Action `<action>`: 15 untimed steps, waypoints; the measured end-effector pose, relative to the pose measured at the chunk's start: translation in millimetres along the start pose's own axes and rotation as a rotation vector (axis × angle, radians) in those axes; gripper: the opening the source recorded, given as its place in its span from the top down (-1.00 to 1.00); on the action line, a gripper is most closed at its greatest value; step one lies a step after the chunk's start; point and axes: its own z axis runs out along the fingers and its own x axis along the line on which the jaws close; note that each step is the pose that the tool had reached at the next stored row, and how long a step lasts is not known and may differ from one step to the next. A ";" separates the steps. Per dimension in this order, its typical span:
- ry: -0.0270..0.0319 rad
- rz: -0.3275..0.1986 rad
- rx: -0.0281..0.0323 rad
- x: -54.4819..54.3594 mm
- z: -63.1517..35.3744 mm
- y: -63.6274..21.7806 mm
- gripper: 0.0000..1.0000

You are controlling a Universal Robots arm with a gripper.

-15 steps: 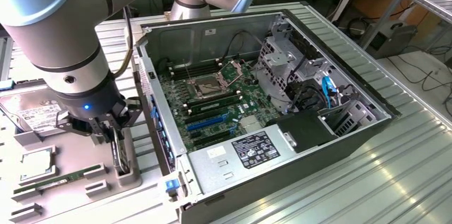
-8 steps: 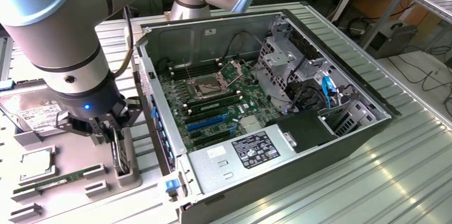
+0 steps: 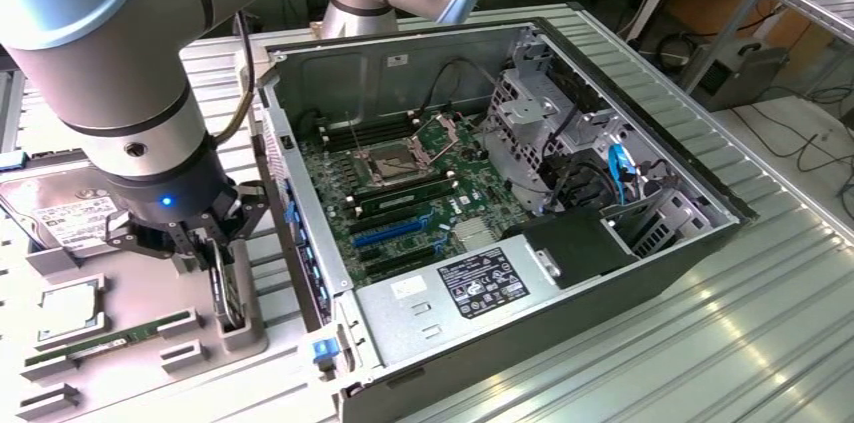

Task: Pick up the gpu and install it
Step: 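Pick up the gpu and move the gpu toward the slot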

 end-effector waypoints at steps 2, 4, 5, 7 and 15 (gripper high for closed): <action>0.0000 0.000 0.0000 0.0 0.0 0.0 0.47; -0.0003 -0.001 -0.0003 0.0 -0.3 0.0 0.47; 0.0000 -0.002 -0.0002 0.0 -0.8 0.0 0.47; 0.0001 -0.004 -0.0002 -0.1 -2.3 0.1 0.47; 0.0002 -0.007 -0.0004 -0.8 -14.6 0.5 0.47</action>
